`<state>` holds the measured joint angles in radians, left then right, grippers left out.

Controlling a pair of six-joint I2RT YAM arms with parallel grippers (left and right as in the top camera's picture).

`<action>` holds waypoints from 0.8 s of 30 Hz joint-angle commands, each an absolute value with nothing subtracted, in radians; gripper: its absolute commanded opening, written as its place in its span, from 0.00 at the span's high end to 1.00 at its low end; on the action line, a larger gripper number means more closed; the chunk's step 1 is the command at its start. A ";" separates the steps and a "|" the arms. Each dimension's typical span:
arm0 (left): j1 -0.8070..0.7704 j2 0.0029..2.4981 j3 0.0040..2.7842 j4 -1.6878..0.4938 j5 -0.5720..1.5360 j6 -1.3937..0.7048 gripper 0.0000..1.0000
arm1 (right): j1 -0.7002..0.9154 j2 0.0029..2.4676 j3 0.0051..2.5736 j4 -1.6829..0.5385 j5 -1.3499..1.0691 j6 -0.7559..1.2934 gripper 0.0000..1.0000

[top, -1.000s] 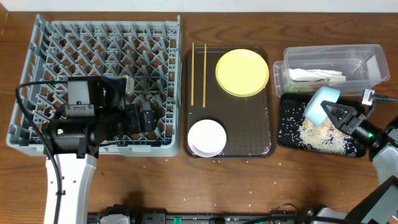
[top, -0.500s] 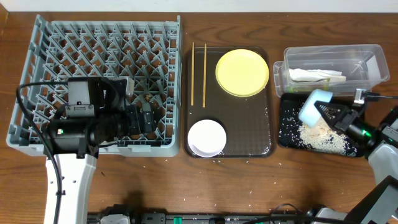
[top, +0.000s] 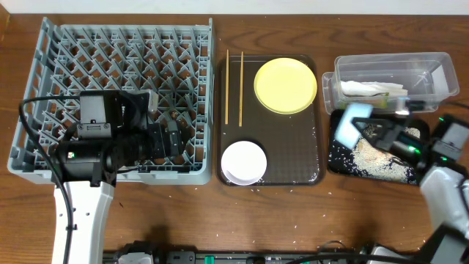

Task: Sort waste into correct bins and load items into the dishwasher
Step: 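Set the light-blue bowl back on the dark tray with the right gripper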

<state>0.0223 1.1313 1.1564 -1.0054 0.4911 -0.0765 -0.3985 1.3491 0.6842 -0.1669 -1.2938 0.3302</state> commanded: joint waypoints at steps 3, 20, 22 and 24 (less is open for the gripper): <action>-0.007 1.127 1.171 -0.971 0.489 -0.083 0.16 | 0.027 1.175 0.705 -0.292 -0.604 0.336 0.99; -0.334 1.276 1.311 -0.793 0.125 -0.181 0.17 | 0.529 1.382 0.850 -0.469 -0.122 0.287 0.37; -0.360 1.361 1.350 -0.767 0.118 -0.176 0.18 | 0.508 1.363 0.940 -0.577 -0.125 0.287 0.34; -0.379 1.457 1.398 -0.756 0.118 -0.163 0.18 | 0.447 1.339 1.050 -0.686 -0.125 0.291 0.34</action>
<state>-0.3531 1.3457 1.3212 -0.7773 0.1673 -0.1642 0.5133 1.3941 0.9298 -0.6285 -0.1226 0.3027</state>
